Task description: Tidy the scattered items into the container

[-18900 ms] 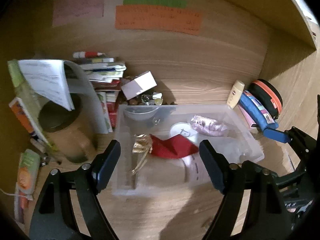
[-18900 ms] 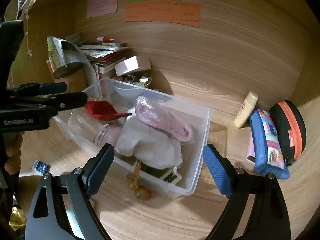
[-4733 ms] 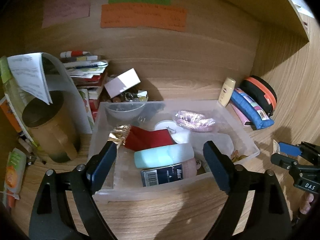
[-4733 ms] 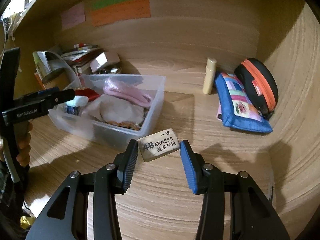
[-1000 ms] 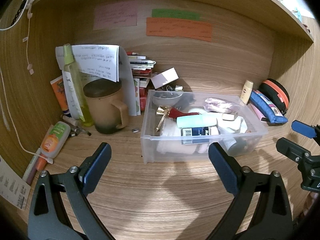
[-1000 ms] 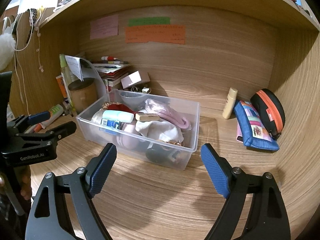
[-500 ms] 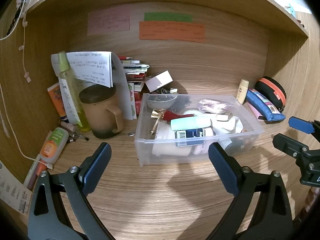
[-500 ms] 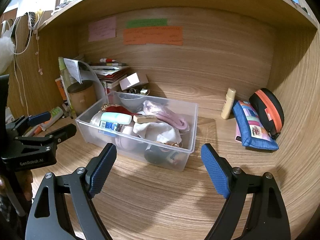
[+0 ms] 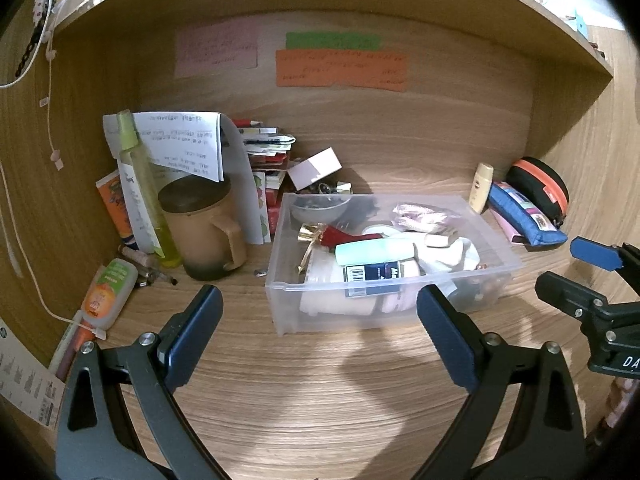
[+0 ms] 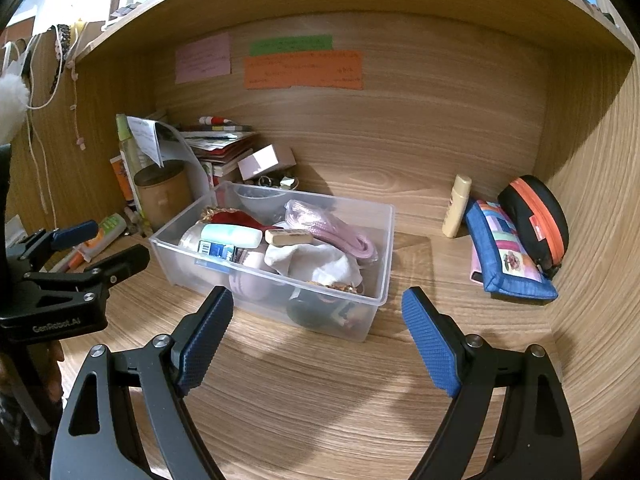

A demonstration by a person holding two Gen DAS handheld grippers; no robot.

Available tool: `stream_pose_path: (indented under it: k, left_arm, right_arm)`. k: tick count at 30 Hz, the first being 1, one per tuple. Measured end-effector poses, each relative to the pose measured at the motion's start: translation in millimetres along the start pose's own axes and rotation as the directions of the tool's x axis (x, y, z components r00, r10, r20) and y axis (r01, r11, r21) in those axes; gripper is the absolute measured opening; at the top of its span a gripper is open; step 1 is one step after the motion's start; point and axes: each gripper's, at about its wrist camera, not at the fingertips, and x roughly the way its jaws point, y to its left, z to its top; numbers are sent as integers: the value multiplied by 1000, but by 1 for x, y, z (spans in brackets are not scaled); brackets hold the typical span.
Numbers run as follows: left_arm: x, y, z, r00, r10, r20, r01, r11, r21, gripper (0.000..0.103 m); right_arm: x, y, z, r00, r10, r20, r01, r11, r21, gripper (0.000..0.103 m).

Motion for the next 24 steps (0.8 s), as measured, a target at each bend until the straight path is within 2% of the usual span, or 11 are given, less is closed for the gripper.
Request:
stream_pose_path:
  k: [5,24]
  left_arm:
    - [-6,1,1,1000,-16,12,16,1000,-4,101]
    - [0,-3,-2,999,-50,-18,49,999,-9,101]
  right_arm:
    - [0,-1,0,1000,1,1,-1,1000,2,85]
    - [2,-3,-1,1000,14,-11,-14,1000,17,85]
